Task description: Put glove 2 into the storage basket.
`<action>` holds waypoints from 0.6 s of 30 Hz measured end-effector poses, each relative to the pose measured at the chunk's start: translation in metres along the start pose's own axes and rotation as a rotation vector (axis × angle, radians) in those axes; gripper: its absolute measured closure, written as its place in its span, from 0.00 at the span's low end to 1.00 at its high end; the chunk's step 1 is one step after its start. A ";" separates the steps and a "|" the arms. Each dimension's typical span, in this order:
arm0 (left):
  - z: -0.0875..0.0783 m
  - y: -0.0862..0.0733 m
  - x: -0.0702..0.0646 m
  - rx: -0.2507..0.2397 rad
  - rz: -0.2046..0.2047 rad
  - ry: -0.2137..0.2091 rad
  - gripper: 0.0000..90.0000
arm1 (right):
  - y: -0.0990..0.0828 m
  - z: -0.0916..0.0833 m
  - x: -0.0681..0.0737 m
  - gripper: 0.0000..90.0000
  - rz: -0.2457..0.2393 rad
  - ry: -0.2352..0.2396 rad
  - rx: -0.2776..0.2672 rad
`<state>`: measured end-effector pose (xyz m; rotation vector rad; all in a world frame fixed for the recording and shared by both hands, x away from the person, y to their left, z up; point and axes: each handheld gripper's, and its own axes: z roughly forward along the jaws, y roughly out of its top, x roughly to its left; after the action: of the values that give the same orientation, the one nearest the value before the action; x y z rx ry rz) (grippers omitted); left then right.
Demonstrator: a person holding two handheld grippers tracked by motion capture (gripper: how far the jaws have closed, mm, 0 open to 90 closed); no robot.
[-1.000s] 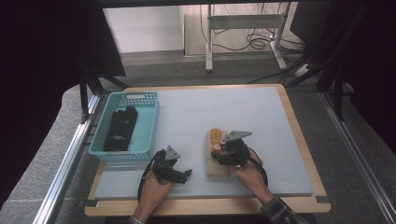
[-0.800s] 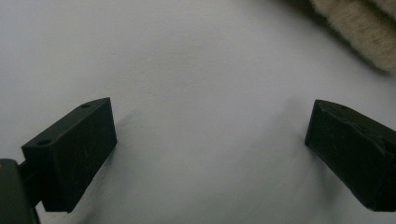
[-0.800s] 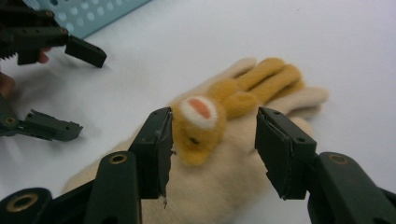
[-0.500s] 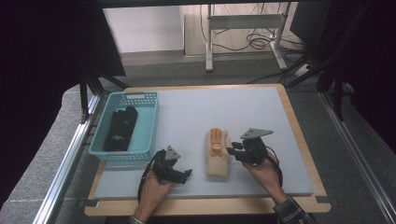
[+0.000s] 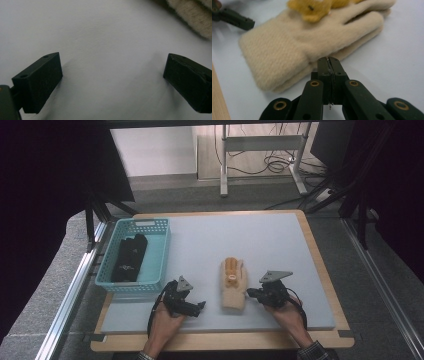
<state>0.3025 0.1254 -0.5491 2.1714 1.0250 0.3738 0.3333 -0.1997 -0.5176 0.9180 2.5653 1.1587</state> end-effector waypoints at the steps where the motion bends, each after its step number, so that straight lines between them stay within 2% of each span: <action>1: 0.000 0.000 0.000 0.000 0.000 0.000 0.03 | -0.002 0.001 0.001 0.98 -0.009 0.004 0.003; 9: 0.000 0.000 0.000 0.000 0.000 0.000 0.03 | -0.005 0.011 0.009 0.98 -0.031 0.024 0.020; 18: -0.001 0.000 -0.001 -0.001 0.006 0.006 0.03 | 0.000 0.022 0.018 0.98 -0.043 0.039 0.011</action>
<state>0.3014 0.1253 -0.5486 2.1736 1.0218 0.3841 0.3278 -0.1756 -0.5311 0.8458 2.6119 1.1630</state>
